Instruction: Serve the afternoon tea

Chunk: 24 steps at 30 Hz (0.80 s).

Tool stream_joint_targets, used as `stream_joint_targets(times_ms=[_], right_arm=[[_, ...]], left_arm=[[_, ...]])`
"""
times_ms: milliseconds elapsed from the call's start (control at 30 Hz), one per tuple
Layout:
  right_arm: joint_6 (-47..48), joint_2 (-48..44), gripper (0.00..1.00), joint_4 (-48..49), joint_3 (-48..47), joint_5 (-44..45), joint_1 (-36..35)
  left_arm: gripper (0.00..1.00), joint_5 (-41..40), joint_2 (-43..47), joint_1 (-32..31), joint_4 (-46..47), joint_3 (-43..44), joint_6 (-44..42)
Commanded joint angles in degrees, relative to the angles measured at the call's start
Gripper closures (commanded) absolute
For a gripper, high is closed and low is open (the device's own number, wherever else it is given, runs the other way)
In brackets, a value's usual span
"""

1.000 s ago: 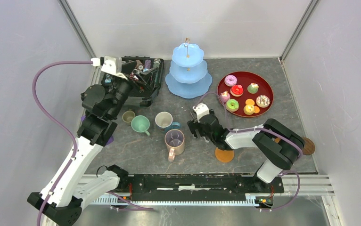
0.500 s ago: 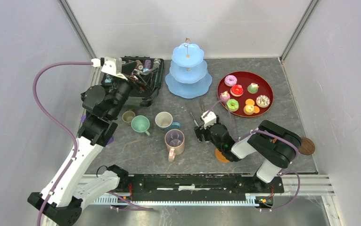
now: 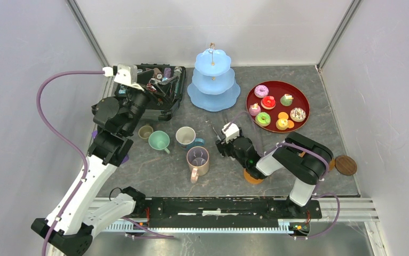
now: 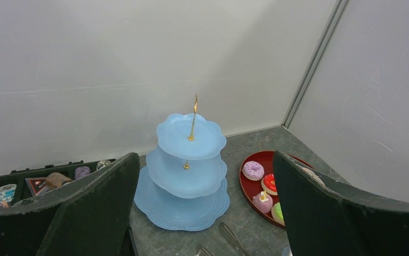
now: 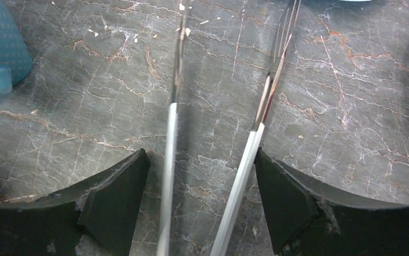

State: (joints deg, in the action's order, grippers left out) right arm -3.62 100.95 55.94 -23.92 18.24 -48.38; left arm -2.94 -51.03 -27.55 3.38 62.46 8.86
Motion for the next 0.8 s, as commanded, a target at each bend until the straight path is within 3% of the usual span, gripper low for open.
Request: stream_joint_targets(times_ms=[0,67,200,600,767], right_arm=[[0.5,1.1,0.27,-4.0,-1.6,2.0,-0.1],[0.2,0.5,0.34,-5.4,-1.9,1.0,-0.1],[-2.2,-2.8,0.4,-8.7,-1.7,0.0,-0.1],[-9.8,-22.0,0.49,-34.8,-4.7,-5.5,0.6],[-12.3,-29.1,0.53,-44.3,-6.5,-8.5,2.1]], left_arm=[[0.0,-1.0,0.3,0.0,2.2,0.2,-3.0],[0.0,-1.0,0.1,0.0,2.2,0.2,-3.0],[0.0,-0.8,-0.2,0.0,2.2,0.1,-2.9],[0.01,-8.6,-4.7,-2.3,-0.4,2.4,-4.9],[0.01,-6.8,-8.3,-2.8,-5.4,6.9,-4.8]])
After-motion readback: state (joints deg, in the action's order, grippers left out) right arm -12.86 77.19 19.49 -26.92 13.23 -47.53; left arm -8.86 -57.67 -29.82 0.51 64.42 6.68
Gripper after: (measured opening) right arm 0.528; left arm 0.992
